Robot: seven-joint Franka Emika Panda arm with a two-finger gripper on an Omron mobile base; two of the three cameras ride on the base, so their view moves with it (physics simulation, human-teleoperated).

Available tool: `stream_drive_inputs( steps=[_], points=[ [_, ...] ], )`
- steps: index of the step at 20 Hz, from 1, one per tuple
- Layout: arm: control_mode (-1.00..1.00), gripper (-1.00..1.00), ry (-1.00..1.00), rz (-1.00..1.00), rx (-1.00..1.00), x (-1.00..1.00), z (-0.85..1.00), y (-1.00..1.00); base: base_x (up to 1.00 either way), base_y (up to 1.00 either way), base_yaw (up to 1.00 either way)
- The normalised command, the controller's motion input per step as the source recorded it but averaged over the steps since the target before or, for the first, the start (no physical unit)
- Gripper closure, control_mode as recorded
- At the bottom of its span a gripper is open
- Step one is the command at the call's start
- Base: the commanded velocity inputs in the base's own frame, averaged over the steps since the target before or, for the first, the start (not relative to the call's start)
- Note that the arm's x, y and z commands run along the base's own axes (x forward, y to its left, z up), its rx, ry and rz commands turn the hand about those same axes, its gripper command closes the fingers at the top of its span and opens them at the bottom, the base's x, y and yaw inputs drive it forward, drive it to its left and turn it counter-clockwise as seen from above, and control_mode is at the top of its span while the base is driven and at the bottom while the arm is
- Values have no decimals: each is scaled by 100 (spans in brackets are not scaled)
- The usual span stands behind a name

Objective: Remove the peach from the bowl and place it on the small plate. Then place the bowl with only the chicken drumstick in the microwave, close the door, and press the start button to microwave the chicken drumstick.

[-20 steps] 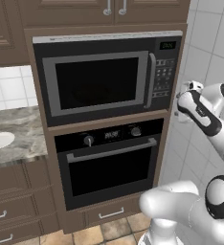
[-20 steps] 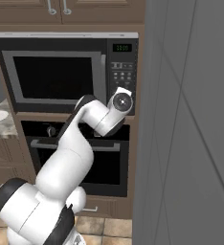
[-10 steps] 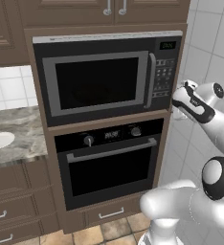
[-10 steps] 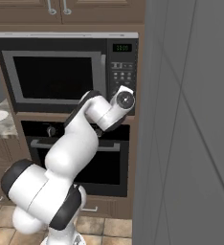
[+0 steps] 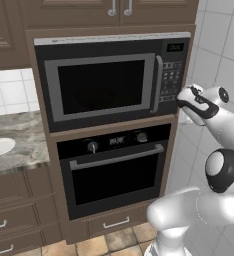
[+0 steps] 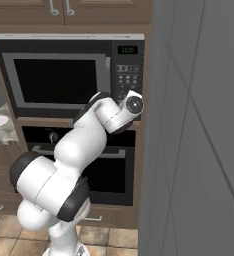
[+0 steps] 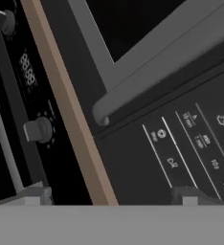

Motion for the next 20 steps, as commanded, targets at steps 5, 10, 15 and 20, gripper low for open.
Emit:
stream_drive_inputs(
  steps=[5, 10, 15, 20],
  points=[
    [-100, -100, 0, 0, 1, 30, -15, -6, 0, 0, 0],
    [-100, -100, 1, 0, 1, 35, -12, 0, 0, 0, 0],
    [-100, -100, 0, 0, 1, 34, -9, -7, 0, 0, 0],
    [-100, -100, 0, 0, 1, 31, -7, -17, 0, 0, 0]
  ],
)
